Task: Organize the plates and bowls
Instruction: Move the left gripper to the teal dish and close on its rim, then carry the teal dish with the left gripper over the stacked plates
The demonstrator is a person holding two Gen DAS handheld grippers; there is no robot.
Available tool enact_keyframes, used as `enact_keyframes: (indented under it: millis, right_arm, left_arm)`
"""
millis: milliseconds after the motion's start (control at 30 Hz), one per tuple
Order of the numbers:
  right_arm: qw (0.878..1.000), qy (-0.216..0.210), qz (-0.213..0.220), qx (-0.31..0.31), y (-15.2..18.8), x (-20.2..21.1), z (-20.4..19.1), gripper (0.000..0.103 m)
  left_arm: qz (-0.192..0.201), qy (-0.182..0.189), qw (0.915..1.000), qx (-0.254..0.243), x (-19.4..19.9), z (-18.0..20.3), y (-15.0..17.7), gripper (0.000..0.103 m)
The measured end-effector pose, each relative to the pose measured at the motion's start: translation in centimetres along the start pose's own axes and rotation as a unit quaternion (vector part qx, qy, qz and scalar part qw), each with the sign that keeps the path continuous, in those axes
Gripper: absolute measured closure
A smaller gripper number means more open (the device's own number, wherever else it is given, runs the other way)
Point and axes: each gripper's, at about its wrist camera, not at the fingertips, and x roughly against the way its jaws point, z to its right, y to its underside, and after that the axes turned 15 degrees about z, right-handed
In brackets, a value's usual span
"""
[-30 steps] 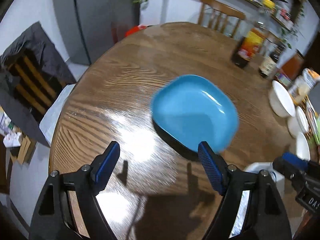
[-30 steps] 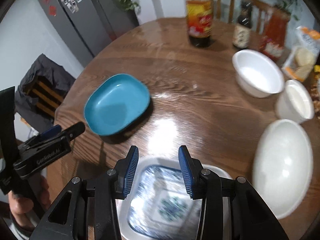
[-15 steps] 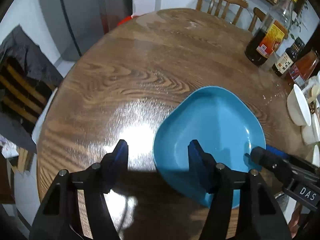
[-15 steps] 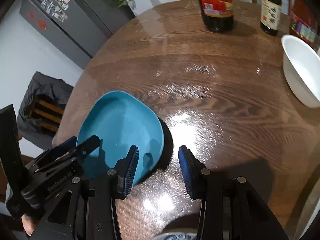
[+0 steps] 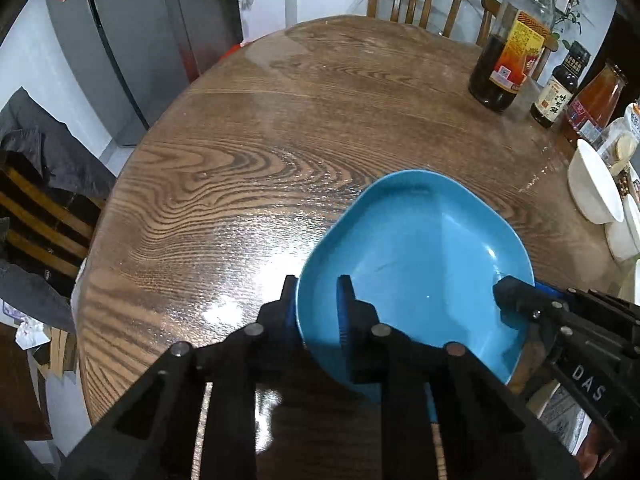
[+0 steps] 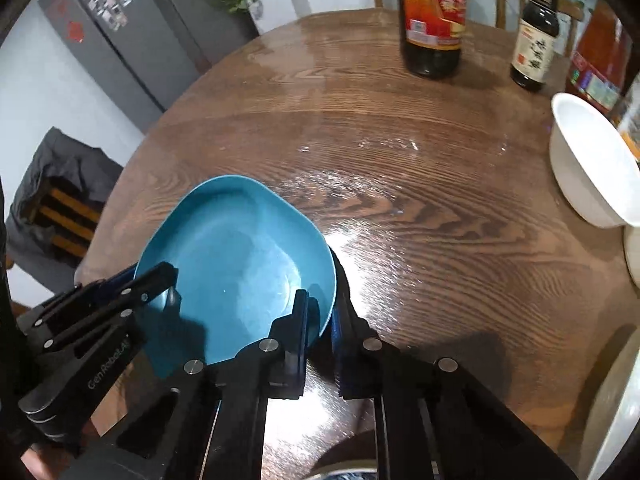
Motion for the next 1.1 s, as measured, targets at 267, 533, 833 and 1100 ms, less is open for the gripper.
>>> enact_keyframes:
  millis: [267, 533, 833, 1100]
  right_arm:
    - [0.999, 0.022, 0.037, 0.002, 0.0, 3.3, 1.1, 0.094]
    - [0.996, 0.02, 0.083, -0.008, 0.2, 9.8, 3.2, 0.094]
    - [0.996, 0.025, 0.083, -0.006, 2.6, 14.5, 6.0, 0.094]
    - [0.998, 0.014, 0.054, 0.001, 6.0, 16.2, 8.4, 0.094]
  left_arm:
    - [0.014, 0.003, 0.9999, 0.001, 2.3, 2.2, 0.6, 0.089]
    - [0.049, 0.03, 0.9984, -0.004, 7.0, 5.4, 0.5, 0.089]
    - [0.046, 0.045, 0.9977, -0.02, 10.3, 9.7, 3.2, 0.089]
    - [0.019, 0.048, 0.9984, -0.02, 12.1, 12.3, 6.8, 0.089]
